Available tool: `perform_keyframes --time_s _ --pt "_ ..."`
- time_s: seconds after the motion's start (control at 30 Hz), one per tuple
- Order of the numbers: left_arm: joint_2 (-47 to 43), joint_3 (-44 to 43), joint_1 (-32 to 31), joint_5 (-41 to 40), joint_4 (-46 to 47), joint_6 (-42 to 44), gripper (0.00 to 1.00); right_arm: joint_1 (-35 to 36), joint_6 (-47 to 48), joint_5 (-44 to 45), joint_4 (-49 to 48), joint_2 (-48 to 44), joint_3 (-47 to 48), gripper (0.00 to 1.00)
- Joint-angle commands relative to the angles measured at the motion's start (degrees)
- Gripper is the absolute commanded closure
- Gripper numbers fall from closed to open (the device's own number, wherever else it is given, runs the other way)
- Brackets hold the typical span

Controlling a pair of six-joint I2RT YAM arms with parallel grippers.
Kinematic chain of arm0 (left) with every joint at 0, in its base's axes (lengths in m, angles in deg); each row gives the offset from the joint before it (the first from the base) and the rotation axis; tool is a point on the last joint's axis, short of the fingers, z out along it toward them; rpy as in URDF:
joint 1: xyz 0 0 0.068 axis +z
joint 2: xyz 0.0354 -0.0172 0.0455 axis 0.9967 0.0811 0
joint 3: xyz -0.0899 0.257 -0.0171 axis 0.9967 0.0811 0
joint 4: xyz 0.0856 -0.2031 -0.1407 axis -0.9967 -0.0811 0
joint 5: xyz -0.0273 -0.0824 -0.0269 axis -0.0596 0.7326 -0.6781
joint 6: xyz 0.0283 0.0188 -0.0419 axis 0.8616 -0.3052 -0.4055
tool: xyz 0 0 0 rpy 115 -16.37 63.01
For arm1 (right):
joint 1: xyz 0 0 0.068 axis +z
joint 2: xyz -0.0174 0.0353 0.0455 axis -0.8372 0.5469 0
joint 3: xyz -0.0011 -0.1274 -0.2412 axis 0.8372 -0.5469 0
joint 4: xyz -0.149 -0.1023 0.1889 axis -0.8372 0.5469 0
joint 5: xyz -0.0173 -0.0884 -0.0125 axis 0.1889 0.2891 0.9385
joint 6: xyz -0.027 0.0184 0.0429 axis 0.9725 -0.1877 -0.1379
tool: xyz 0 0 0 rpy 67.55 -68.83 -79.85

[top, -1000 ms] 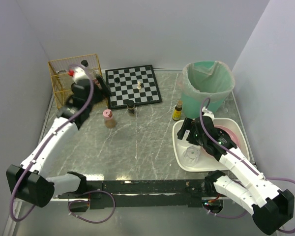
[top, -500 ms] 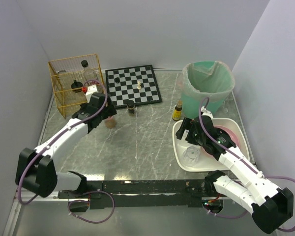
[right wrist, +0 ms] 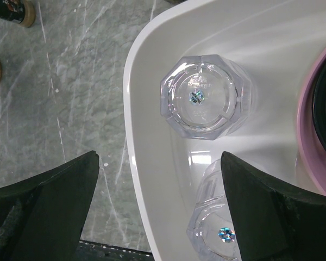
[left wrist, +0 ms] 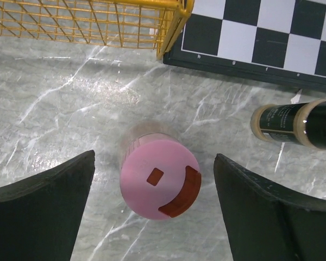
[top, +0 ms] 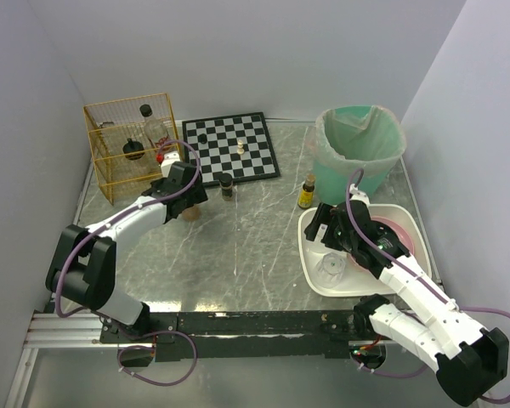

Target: Clear the kitchen counter

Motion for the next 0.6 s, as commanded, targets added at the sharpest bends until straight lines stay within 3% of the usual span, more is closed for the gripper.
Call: perform_keyframes --time_s 0.0,0.13,0.33,0.57 --pt "-0.15 -1.09 -0.07 -0.05 2.11 1.29 0.12 -0.59 0.21 0.77 -0.69 -0.57 -0.62 0.01" --pt "-0.15 -1.17 -0.15 -0.22 1.85 1.9 0.26 -0.59 0.03 0.51 -1.05 -0.22 -0.8 0.0" --pt "-0.15 -2.58 -0.59 -1.19 -0.43 2.52 0.38 -0.68 0.03 0.42 -0.96 -0.31 -0.8 0.01" --pt "-1.64 -3.46 -0.68 -0.75 -1.84 2.96 0.74 -0.68 -0.14 0.24 -1.13 -0.4 -1.15 0.0"
